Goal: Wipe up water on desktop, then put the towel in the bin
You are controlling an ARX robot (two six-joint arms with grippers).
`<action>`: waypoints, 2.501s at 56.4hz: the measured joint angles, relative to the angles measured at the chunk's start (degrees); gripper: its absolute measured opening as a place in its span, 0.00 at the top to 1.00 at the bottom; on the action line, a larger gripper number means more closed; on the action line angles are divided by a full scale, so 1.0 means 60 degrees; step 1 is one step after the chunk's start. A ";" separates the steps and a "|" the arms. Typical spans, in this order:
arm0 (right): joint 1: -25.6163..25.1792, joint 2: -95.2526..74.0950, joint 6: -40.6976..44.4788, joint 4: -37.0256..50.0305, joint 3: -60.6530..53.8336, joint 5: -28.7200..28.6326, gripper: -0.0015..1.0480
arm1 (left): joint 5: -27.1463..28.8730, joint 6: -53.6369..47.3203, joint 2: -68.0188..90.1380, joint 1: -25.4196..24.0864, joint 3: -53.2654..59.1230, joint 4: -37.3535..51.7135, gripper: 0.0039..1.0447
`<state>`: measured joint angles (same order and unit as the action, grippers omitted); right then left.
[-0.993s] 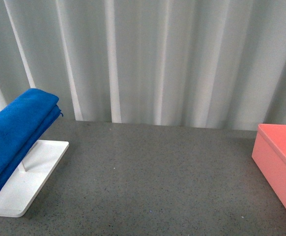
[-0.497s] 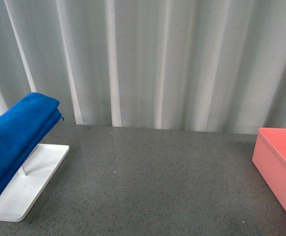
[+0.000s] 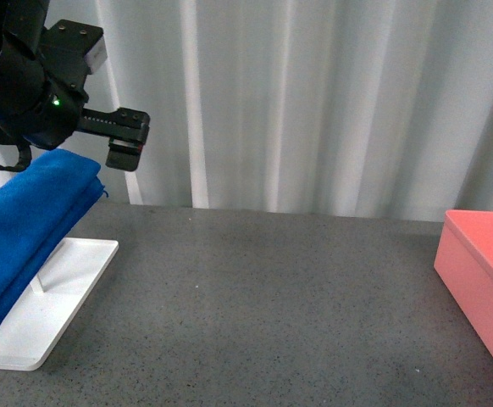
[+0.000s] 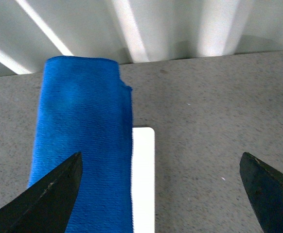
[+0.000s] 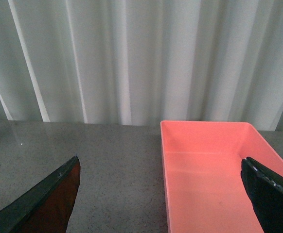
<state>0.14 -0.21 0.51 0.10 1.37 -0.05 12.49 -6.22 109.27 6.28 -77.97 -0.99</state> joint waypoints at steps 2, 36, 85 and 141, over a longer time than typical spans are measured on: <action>0.0000 0.0000 0.0000 0.0000 0.0000 0.0000 0.07 | 0.0036 0.0007 0.0157 -0.0208 -0.0168 0.0000 0.06; 0.0000 0.0000 0.0000 0.0000 0.0000 0.0000 0.07 | 0.0408 0.0120 0.1661 -0.1009 -0.0514 0.0423 0.06; 0.0000 0.0000 0.0000 0.0000 0.0000 0.0000 0.07 | 0.0627 -0.0823 0.2007 -0.1246 -0.0036 0.1486 0.74; 0.0000 0.0000 0.0000 0.0000 0.0000 0.0000 0.07 | -0.2907 0.3260 -0.3344 0.4827 0.1832 0.2142 0.95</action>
<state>0.14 -0.21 0.51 0.10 1.37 -0.05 -4.95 13.34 89.21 35.24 -66.98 11.86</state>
